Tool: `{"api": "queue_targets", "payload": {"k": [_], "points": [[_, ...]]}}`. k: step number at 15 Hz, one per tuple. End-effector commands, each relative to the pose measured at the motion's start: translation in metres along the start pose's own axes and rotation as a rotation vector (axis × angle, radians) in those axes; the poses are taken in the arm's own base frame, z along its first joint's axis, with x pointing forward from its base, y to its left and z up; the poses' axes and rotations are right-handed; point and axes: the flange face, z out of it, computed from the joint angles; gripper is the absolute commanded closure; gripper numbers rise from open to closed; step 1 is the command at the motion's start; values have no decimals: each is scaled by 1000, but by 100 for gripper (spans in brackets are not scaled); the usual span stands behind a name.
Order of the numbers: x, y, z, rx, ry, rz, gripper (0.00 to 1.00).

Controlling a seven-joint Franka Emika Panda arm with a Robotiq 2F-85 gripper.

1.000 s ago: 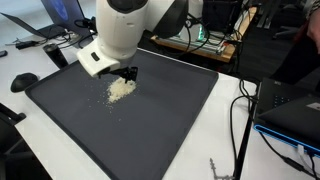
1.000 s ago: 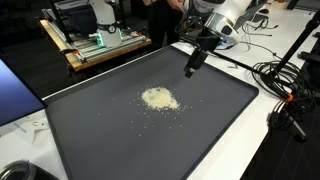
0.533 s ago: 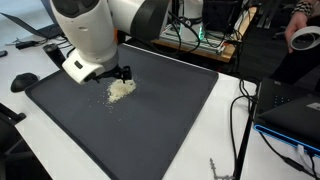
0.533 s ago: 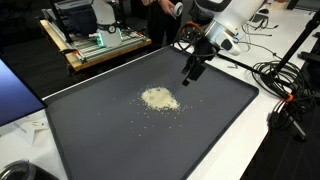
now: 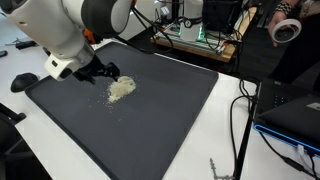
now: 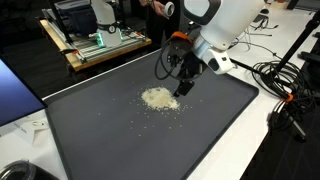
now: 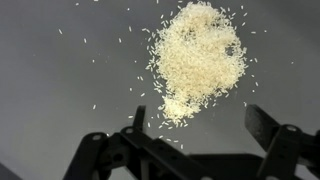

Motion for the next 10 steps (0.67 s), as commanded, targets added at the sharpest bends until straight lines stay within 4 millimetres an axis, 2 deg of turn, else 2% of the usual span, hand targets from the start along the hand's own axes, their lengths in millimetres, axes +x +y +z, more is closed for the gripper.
{"api": "queue_targets", "payload": {"k": [1, 6, 10], "points": [[-9, 25, 6, 81, 53, -60, 0], [-37, 57, 17, 145, 129, -111, 0], [-70, 87, 29, 208, 212, -103, 0]]}}
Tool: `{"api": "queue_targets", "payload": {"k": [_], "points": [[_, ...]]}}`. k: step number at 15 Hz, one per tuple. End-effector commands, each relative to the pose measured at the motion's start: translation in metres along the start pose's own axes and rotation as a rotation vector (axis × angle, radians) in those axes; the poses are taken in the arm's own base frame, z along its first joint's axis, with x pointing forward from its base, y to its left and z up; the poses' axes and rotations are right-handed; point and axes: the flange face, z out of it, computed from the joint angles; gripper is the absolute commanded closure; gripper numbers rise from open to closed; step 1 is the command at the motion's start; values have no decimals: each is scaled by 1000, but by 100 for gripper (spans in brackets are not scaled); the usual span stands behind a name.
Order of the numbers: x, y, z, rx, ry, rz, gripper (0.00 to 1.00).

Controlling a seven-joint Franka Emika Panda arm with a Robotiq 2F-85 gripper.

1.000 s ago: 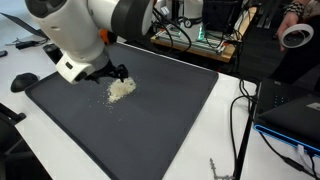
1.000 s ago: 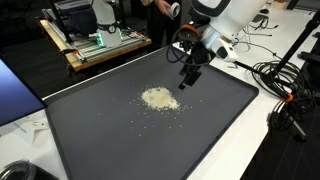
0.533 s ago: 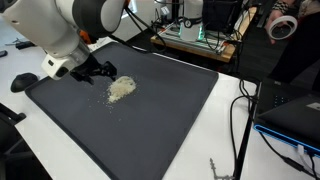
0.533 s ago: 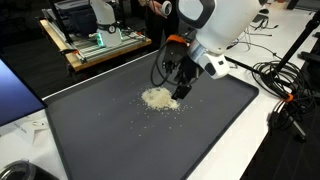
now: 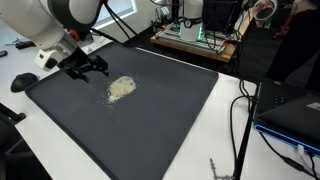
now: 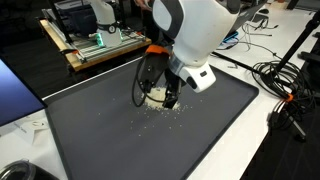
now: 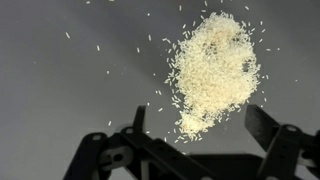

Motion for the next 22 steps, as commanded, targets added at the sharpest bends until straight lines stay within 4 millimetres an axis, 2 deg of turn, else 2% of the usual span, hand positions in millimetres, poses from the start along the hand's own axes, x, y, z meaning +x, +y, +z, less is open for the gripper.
{"api": "queue_targets", "payload": {"k": [1, 7, 11, 16, 22], "points": [[-33, 26, 0, 75, 113, -4, 0], [-84, 57, 1, 113, 352, 86, 0], [-115, 58, 6, 99, 476, 107, 0], [-159, 42, 12, 102, 558, 129, 0], [-189, -4, 34, 126, 639, 125, 0]]}}
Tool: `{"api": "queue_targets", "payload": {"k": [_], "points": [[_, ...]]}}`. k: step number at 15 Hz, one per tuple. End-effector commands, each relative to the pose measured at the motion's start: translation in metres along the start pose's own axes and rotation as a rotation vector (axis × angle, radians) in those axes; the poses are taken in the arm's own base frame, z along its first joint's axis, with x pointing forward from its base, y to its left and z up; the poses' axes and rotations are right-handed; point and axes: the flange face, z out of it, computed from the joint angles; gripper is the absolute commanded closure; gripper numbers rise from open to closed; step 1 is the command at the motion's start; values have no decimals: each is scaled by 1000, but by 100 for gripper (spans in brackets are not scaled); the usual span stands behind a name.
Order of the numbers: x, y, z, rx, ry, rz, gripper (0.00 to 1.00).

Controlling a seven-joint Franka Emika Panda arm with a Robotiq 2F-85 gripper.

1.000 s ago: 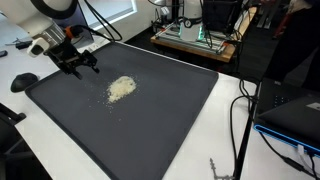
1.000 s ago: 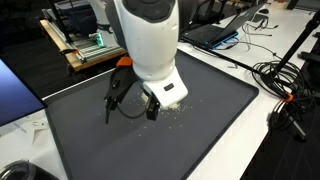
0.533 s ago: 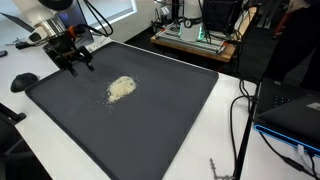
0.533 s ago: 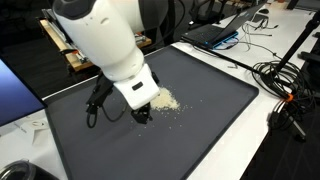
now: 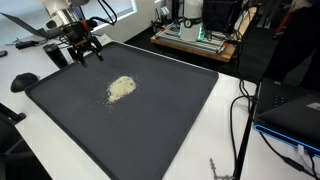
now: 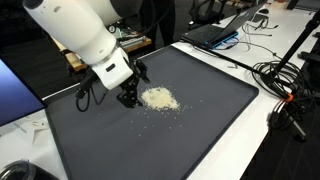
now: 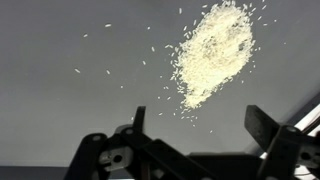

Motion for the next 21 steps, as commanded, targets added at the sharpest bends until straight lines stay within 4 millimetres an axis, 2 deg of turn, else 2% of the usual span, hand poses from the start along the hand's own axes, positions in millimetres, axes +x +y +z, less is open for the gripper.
{"api": "queue_targets", "payload": {"k": [1, 4, 9, 13, 15, 16, 21], "points": [[-31, -37, 2, -22, 71, -6, 0], [-56, -60, 10, -70, 122, -29, 0], [-108, -106, 27, -121, 218, -36, 0], [-138, -132, 37, -156, 357, -12, 0], [-141, -145, 38, -120, 483, -22, 0], [-134, -128, 45, -125, 392, -11, 0], [-139, -138, 42, -115, 455, -15, 0]]}}
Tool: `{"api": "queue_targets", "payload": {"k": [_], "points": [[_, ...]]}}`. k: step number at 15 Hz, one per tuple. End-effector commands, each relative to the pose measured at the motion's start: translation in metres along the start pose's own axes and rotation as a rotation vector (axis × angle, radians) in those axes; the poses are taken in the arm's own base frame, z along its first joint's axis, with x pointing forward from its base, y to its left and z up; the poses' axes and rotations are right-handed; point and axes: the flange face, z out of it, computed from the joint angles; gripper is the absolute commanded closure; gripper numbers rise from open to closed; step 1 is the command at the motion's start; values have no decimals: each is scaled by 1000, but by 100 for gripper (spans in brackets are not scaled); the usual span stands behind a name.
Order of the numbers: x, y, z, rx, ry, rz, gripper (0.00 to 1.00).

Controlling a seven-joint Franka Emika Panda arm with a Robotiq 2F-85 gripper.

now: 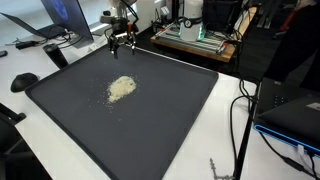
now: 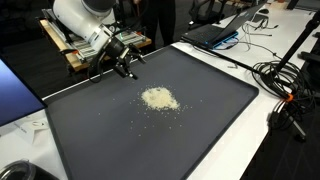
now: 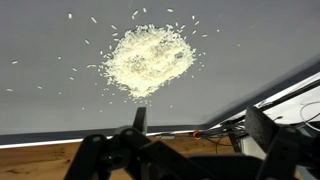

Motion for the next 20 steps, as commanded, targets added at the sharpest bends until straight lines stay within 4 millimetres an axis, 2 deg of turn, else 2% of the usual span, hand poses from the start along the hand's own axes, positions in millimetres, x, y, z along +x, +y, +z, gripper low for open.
{"api": "queue_targets", "payload": {"k": [1, 13, 17, 20], "points": [[0, -1, 2, 1, -11, -3, 0], [-23, -4, 22, -160, 34, 56, 0], [-26, -17, 31, -192, 45, 43, 0], [-21, -30, 31, -213, 40, 16, 0]]}}
